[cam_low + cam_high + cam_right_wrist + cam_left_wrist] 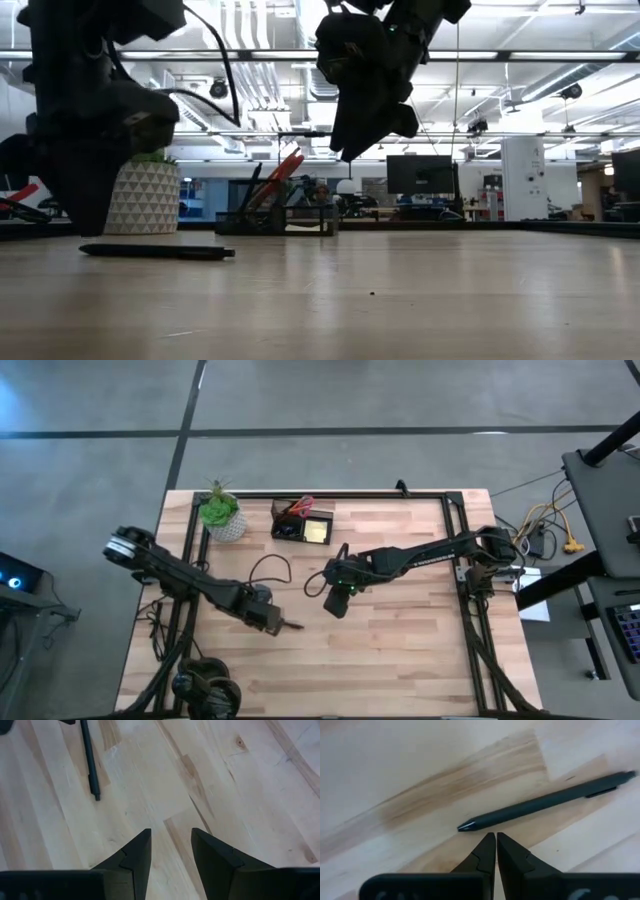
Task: Pick and place office supplies into organizer
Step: Put the pen into the top left section of the black desk organizer
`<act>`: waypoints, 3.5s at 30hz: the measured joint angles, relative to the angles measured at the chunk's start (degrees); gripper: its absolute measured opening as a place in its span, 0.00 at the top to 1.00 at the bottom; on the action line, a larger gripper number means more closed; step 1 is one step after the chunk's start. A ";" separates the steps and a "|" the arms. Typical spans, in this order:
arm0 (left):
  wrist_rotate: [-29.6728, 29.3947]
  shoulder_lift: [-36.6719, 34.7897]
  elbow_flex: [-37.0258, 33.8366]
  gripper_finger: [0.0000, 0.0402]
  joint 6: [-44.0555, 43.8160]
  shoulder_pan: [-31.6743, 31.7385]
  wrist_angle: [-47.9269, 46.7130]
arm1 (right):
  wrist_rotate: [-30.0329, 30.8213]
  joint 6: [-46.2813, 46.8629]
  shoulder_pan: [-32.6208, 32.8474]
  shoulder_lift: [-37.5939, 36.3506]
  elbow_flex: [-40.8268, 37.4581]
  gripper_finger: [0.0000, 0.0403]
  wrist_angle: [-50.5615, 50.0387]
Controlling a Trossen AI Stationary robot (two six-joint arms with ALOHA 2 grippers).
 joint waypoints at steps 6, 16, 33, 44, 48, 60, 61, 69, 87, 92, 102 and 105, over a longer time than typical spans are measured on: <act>-2.43 -1.18 -0.14 1.00 -0.22 -0.01 -0.77 | -0.02 0.16 0.00 0.00 -0.20 0.67 -0.10; -2.67 0.45 -0.49 1.00 -0.16 -0.01 -2.24 | -0.04 0.16 0.00 0.00 -0.25 0.67 -0.10; -3.21 1.24 -0.47 1.00 -0.07 -0.01 -2.02 | -4.93 -2.44 5.94 0.03 -0.57 0.67 2.61; -3.39 1.24 -0.58 1.00 -0.07 -0.01 -1.54 | 0.23 -7.25 9.36 8.19 -0.81 0.67 17.56; -3.40 1.24 -0.58 1.00 -0.07 -0.01 -1.20 | 1.54 -7.76 9.36 11.09 0.54 0.67 18.42; -3.39 1.26 -0.60 1.00 -0.09 0.01 -0.63 | 6.12 -13.48 9.53 19.22 8.01 0.60 18.59; -3.39 1.26 -0.60 1.00 -0.10 0.01 -0.63 | 6.78 -14.37 9.51 19.64 8.67 0.59 18.49; -3.37 1.26 -0.62 1.00 -0.14 0.01 -0.57 | 7.43 -15.78 9.49 20.69 9.98 0.51 18.49; -3.43 1.29 -0.63 1.00 -0.19 0.01 -0.01 | 6.86 -18.92 9.42 24.04 12.01 0.51 19.28; -4.01 1.35 -0.70 1.00 -0.20 0.01 2.04 | 6.91 -19.01 9.35 24.13 10.81 0.54 19.12; -4.75 2.60 -0.61 1.00 -0.22 0.01 6.21 | 6.78 -20.20 9.29 25.49 10.53 0.66 19.75; -4.46 2.84 -0.84 1.00 -0.22 0.01 5.96 | 6.71 -20.79 9.40 25.88 10.62 0.71 19.46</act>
